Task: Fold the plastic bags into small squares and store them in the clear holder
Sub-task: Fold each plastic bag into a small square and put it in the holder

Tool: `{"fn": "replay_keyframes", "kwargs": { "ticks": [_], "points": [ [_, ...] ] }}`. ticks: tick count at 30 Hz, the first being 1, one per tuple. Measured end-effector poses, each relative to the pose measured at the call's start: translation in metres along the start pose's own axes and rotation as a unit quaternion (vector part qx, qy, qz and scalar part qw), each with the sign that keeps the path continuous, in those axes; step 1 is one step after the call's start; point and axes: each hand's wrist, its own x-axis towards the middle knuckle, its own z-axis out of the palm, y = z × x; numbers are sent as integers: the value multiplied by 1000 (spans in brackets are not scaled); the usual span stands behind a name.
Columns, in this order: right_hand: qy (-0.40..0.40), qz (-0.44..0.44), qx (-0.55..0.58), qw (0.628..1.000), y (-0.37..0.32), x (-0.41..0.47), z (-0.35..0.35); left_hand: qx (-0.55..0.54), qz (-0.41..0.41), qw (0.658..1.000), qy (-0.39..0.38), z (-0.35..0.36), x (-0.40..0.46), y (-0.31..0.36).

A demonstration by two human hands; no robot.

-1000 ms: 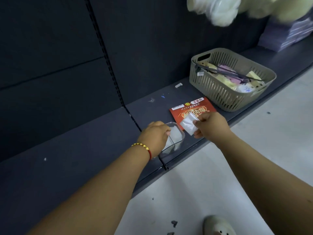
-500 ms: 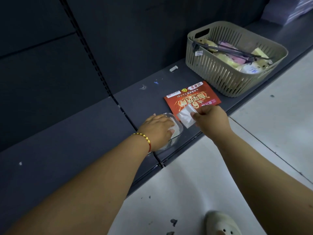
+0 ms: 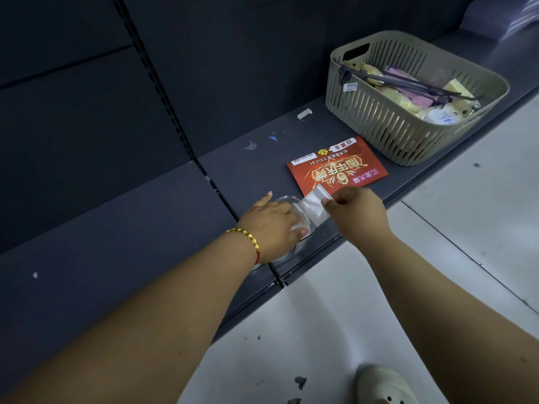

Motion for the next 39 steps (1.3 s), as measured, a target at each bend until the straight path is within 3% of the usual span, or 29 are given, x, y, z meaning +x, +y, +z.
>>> {"fn": "replay_keyframes", "kwargs": {
  "ticks": [5,16,21,27,31,34,39],
  "points": [
    [-3,-13,-5,1000,-4,-1,8,32,24,999,20,2,-7,-1],
    [45,-51,-8,998,-4,-4,31,42,61,997,-37,-2,-15,-11],
    [63,-101,-61,991,3,-12,50,3,70,997,-18,8,-15,-20],
    [47,-85,-148,984,10,0,66,-19,66,997,40,14,-24,-21],
    [58,-123,-200,970,7,-2,67,-71,-13,986,153,31,-42,-16],
    [55,-93,-206,972,3,-4,67,-67,-109,986,111,48,-47,-6],
    [-22,-25,-204,978,-2,6,76,-63,-155,981,99,58,-39,1]
  ]
}}
